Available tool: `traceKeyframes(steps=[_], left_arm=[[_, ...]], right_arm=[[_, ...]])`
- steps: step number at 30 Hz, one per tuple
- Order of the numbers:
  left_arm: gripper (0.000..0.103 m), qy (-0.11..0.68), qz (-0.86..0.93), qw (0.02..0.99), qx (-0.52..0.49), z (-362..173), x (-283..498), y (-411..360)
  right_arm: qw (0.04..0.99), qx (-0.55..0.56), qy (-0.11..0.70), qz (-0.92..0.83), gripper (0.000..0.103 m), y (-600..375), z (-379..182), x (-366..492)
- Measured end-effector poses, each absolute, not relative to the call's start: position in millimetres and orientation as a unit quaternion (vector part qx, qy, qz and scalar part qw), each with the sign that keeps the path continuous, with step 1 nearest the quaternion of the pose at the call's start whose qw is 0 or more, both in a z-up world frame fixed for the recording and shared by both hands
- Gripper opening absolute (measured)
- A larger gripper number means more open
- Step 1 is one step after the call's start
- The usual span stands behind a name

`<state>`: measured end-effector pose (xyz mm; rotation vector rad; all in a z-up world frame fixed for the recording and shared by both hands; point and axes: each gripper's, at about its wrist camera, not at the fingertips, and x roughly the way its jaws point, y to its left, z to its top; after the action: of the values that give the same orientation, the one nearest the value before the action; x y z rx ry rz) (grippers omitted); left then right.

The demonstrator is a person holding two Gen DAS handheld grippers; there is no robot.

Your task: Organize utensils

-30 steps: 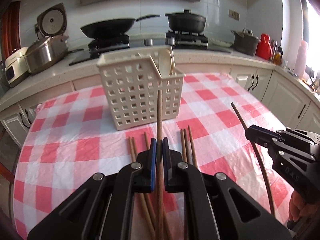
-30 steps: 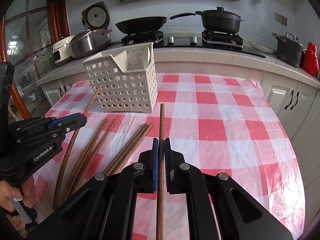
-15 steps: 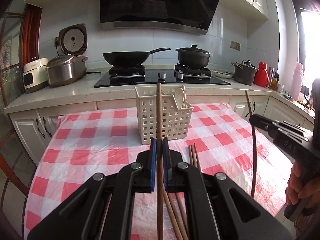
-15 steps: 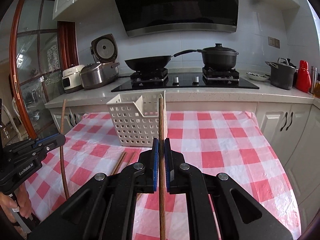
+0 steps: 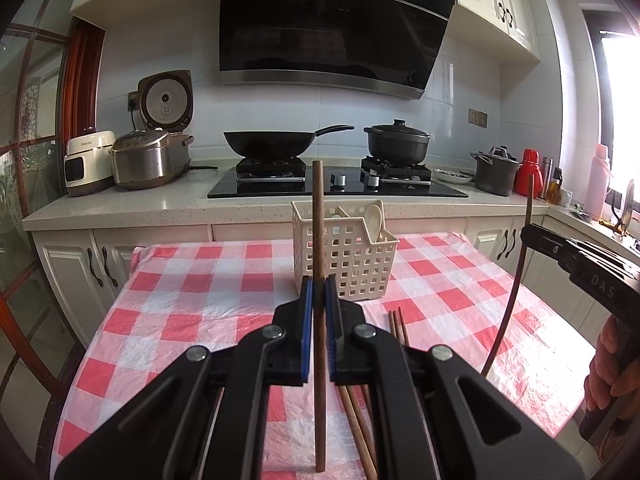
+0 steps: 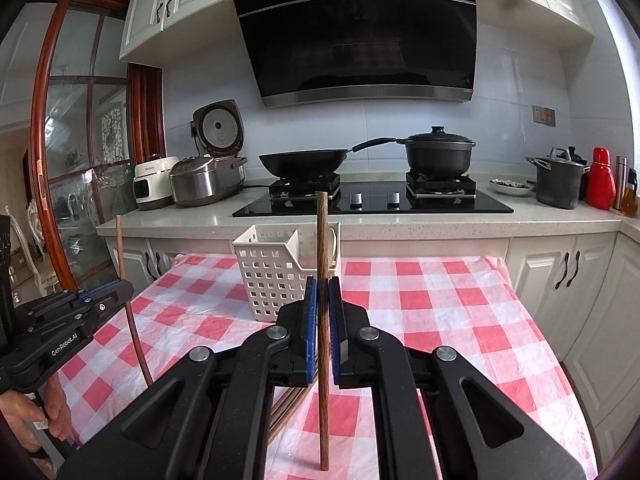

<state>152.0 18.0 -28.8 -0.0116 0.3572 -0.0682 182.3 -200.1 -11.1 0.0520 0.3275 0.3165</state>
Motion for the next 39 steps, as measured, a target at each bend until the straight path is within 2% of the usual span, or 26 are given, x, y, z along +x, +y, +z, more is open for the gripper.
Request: traceKeyframes(steps=[24,39], left_arm=[[0.006,0.146,-0.036,0.989,-0.003,-23.6,145.4,17.6],[0.006,0.116,-0.035,0.993,-0.004,14.5,188.3,23.5]], right_arm=[[0.976,-0.002,0.137,0.169,0.006,-184.2,-4.2,172.0],[0.979,-0.023,0.107,0.173,0.006,-167.3,30.3,213.3]])
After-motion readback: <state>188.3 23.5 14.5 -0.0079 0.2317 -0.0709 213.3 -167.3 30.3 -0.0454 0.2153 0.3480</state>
